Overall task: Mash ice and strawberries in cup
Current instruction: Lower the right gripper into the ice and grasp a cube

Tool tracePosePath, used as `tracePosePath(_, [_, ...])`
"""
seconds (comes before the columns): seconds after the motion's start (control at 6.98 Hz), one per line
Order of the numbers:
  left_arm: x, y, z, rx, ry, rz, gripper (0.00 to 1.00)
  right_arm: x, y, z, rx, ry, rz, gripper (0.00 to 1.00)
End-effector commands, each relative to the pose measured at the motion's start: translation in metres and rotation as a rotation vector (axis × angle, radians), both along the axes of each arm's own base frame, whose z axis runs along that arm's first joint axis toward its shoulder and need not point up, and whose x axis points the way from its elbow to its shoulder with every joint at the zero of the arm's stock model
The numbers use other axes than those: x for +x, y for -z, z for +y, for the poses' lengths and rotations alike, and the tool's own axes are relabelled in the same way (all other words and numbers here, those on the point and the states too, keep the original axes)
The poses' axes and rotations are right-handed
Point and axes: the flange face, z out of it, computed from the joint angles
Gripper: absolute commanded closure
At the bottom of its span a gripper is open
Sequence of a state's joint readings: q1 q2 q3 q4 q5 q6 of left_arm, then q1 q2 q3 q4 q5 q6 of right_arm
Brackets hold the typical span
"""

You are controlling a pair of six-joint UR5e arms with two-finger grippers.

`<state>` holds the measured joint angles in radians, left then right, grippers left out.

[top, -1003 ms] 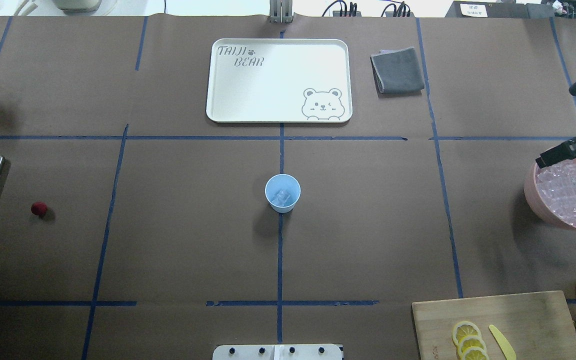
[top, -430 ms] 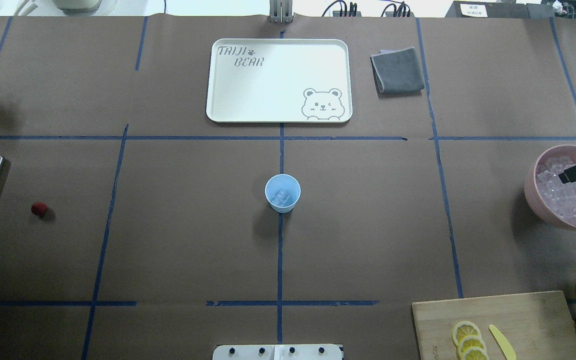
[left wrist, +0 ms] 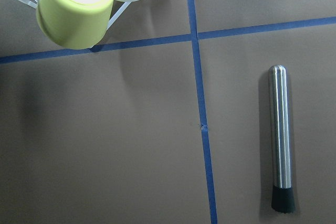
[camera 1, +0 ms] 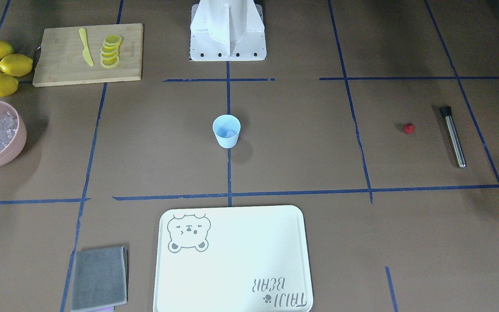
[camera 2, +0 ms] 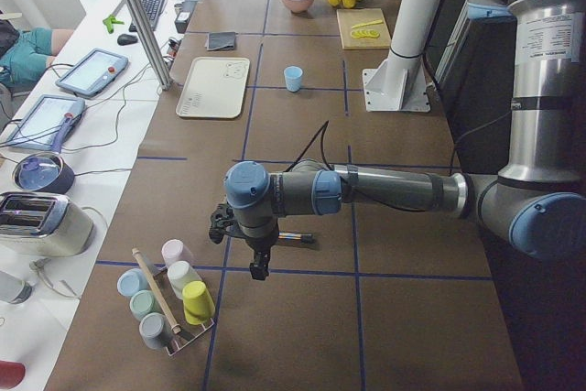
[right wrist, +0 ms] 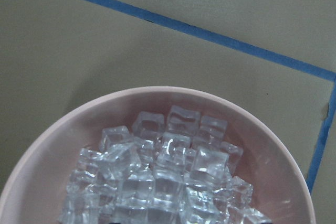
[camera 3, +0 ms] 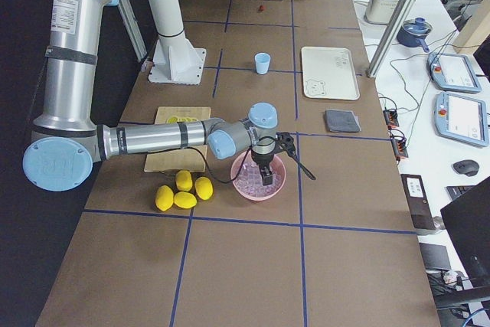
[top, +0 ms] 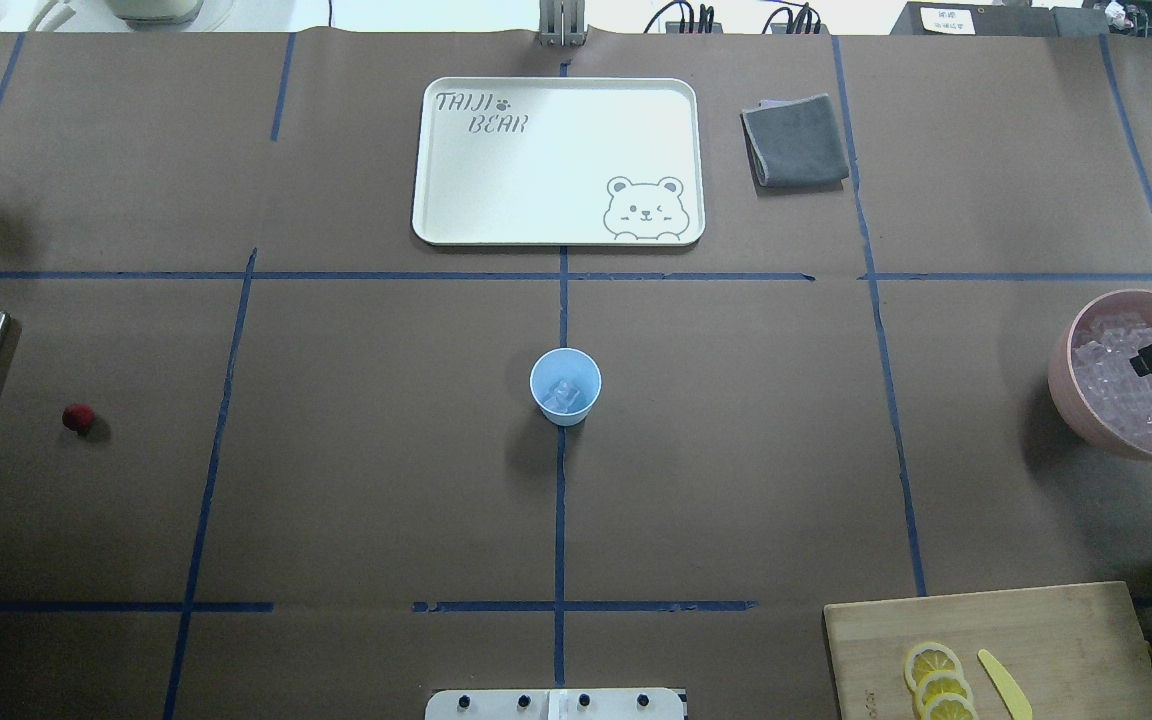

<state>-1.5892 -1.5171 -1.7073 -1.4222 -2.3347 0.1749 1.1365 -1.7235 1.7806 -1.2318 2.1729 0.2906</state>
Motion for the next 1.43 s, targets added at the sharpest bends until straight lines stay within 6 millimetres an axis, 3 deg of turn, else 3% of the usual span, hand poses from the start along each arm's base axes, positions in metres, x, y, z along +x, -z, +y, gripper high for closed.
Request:
tracePosePath(0.0, [0.0,0.0,0.0,0.003,0.0,0.0,0.0,-0.007,-0.007,-0.002,-0.006,0.01,0.014,0.14])
tracePosePath(0.29, [0.0,0.0,0.0,0.003,0.0,0.0,0.0,-0.015,-0.008,-0.006,-0.009,0.017,0.014,0.21])
tracePosePath(0.43, [0.0,0.0,0.0,0.004,0.0,0.0,0.0,-0.015,-0.008,-0.006,-0.007,0.02,0.014,0.35])
tracePosePath(0.57, [0.0,0.0,0.0,0.004,0.0,0.0,0.0,-0.013,-0.011,-0.004,-0.008,0.021,0.02,0.61])
tracePosePath(1.0, [0.001,0.001,-0.001,0.006,-0.002,0.0,0.0,-0.009,-0.016,-0.001,-0.007,0.019,0.038,0.92])
tracePosePath(1.15, [0.0,0.001,0.0,0.006,0.0,0.0,0.0,-0.01,-0.011,-0.003,0.0,0.019,0.031,0.95])
tracePosePath(1.29, [0.0,0.001,-0.001,0.007,0.0,0.0,0.0,0.007,0.001,-0.013,0.009,-0.02,0.013,0.95])
